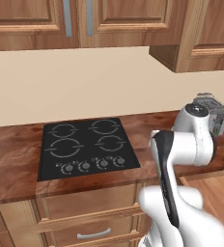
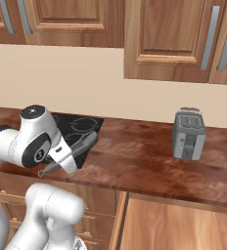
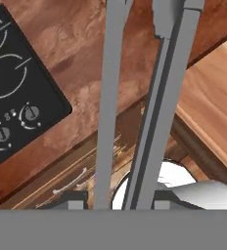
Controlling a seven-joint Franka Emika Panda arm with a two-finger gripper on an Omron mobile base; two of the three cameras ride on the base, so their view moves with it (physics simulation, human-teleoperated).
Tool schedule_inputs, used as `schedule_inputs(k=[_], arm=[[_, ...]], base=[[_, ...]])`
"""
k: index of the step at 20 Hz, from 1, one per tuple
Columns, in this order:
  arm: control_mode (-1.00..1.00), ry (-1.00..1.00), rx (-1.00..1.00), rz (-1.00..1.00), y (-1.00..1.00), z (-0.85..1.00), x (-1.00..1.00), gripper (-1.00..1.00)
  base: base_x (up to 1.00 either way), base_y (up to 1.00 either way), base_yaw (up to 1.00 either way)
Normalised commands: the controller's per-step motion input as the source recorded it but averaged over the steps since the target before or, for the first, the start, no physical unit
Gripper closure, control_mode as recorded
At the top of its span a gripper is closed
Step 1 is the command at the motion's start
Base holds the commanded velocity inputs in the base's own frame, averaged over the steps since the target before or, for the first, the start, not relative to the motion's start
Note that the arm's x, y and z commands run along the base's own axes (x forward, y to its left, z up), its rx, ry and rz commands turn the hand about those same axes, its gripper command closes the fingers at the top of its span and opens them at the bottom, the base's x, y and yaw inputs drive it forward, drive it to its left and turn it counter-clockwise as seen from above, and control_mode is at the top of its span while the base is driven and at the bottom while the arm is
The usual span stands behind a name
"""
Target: Take the tongs from the drawer on the right and place them on the dining counter next to the tray containing the hot dog.
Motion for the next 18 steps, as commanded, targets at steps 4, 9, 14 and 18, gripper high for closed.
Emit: schedule_inputs(k=[4, 9, 14, 18], arm=[[-1.00, -0.11, 0.00, 0.19, 0.43, 0.45, 0.38, 1.00], [-1.00, -0.31, 0.00, 0.06, 0.32, 0.37, 0.41, 1.00], [-1.00, 0.00, 0.00, 0.00, 0.00, 0.00, 0.00, 1.00], [-1.00, -0.02, -0.01, 0.01, 0.09, 0.00, -0.13, 1.00]], base=[[0.00, 0.00, 0.00], [0.00, 0.00, 0.00], [0.00, 0.00, 0.00], [0.00, 0.00, 0.00]])
